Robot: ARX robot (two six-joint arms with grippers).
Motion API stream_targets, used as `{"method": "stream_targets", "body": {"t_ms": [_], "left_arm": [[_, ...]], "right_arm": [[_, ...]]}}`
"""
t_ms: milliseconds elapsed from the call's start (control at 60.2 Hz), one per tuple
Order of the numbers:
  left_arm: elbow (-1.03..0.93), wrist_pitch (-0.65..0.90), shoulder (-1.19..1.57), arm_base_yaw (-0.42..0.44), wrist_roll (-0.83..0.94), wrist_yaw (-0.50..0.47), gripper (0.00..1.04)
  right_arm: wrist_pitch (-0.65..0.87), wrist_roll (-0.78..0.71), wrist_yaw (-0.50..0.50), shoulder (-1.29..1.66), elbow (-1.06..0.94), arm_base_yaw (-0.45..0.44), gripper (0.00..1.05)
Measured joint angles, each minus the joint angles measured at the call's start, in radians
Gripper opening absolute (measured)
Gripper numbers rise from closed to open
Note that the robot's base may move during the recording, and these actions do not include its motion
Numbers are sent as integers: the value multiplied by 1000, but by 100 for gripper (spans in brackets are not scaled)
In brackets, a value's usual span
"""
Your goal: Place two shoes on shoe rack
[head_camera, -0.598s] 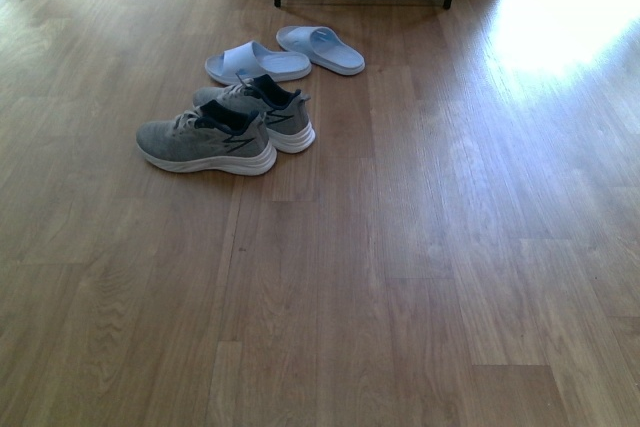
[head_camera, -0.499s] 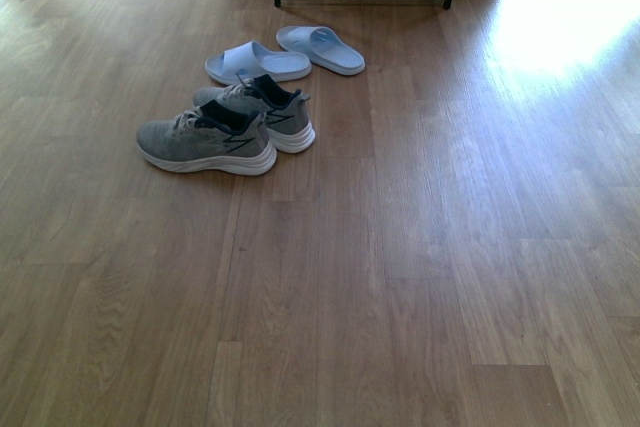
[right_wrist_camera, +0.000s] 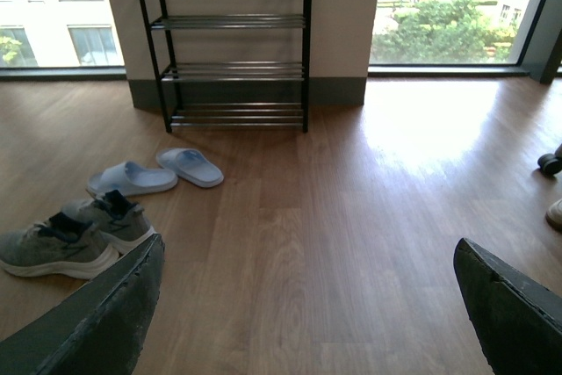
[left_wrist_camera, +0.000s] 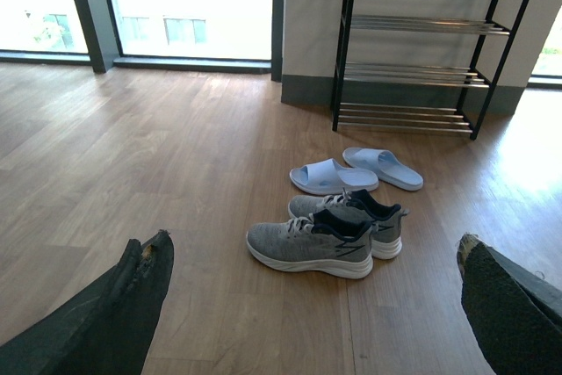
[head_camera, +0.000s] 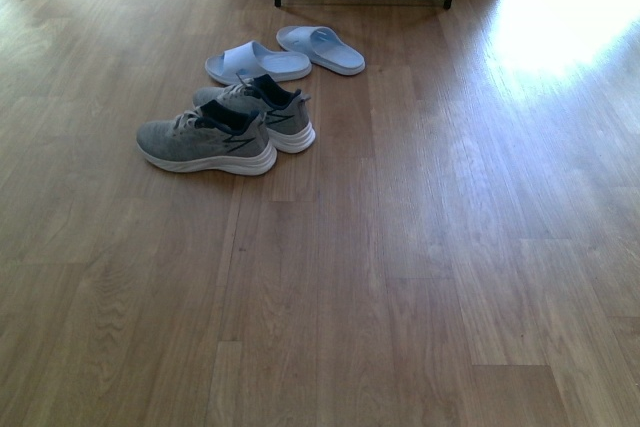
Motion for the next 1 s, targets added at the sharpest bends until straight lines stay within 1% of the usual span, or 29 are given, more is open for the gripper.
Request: {"method": "stream_targets", "body": {"t_ms": [997], "left_arm": [[0, 0, 0, 0, 0, 0, 95]], "right_arm": [[0, 0, 0, 0, 0, 0, 96]]}}
